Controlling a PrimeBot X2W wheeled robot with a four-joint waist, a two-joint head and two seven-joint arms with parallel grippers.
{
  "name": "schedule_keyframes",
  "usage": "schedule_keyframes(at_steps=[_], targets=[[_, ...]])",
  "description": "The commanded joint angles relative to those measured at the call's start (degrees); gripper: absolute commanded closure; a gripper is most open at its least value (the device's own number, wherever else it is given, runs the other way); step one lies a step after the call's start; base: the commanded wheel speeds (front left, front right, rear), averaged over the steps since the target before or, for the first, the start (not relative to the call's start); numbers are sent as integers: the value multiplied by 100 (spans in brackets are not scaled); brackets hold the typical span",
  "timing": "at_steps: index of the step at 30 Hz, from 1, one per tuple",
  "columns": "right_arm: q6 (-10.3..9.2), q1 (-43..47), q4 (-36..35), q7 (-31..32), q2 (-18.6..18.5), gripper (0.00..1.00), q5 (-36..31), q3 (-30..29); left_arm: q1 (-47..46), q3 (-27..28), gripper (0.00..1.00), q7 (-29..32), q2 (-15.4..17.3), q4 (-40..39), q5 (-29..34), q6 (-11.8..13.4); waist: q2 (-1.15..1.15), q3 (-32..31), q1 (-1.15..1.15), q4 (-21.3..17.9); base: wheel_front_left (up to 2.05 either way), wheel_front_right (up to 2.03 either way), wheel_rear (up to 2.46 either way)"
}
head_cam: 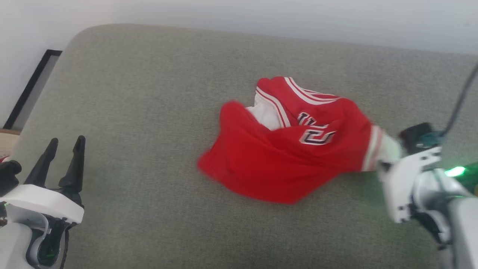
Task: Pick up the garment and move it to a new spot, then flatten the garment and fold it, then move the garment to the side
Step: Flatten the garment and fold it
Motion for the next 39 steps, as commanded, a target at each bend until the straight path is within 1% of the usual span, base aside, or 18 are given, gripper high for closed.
schedule_keyframes(at_steps=[1,5,7,11,17,18,19,20,21,24,27,31,33,34,36,39], targets=[[-29,98,-143,89,-131,100,-25,-141,55,40,0,-26,7,-35,52,-16,0,15,0,-67,0,0,0],[-29,294,-396,322,-368,100,23,-616,42,112,0,-27,-4,-83,74,-29,0,56,0,-119,0,0,0],[-29,388,-406,404,-398,100,5,-795,21,119,0,-28,-20,-101,95,-31,0,86,0,-124,0,0,0],[-29,493,-111,355,-285,100,63,-1013,-58,84,0,-28,-43,-97,110,-42,0,171,0,-97,0,0,0],[-18,323,717,195,18,100,129,-1022,-225,-8,0,-28,-17,-56,57,-40,0,266,0,-73,0,0,0],[-17,258,800,140,44,93,124,-1003,-254,-40,0,-28,-2,-59,39,-40,0,271,0,-79,0,0,0],[-17,199,864,108,61,67,108,-978,-268,-63,0,-28,24,-59,14,-40,0,270,0,-92,0,0,0],[-18,153,916,90,76,31,104,-954,-290,-88,0,-27,49,-58,-4,-41,0,263,0,-109,0,0,0],[-17,111,936,62,87,0,130,-950,-320,-113,0,-25,72,-73,-31,-41,0,250,0,-132,0,0,0],[-17,57,907,83,60,0,193,-917,-370,-176,0,39,187,-114,-136,-42,0,172,0,-243,0,0,0],[-18,30,722,-3,7,0,255,-923,-435,-238,0,224,318,-199,-302,-42,0,77,0,-387,0,0,0],[-18,85,441,-113,65,0,284,-917,-473,-233,0,462,463,-308,-520,-43,0,-10,0,-576,0,0,0],[-18,139,241,-226,139,0,290,-927,-545,-248,0,646,585,-391,-599,-43,0,-50,0,-715,0,0,0],[-18,164,35,-393,251,0,234,-976,-615,-258,0,829,678,-497,-661,-43,0,-90,0,-872,0,0,0],[-18,234,-172,-573,438,0,224,-1003,-683,-265,0,1050,784,-580,-731,-41,0,-115,0,-1047,0,0,0],[-18,292,-457,-1003,688,0,131,-1070,-838,-314,0,1424,913,-693,-790,2,0,-132,0,-1323,0,0,0]])
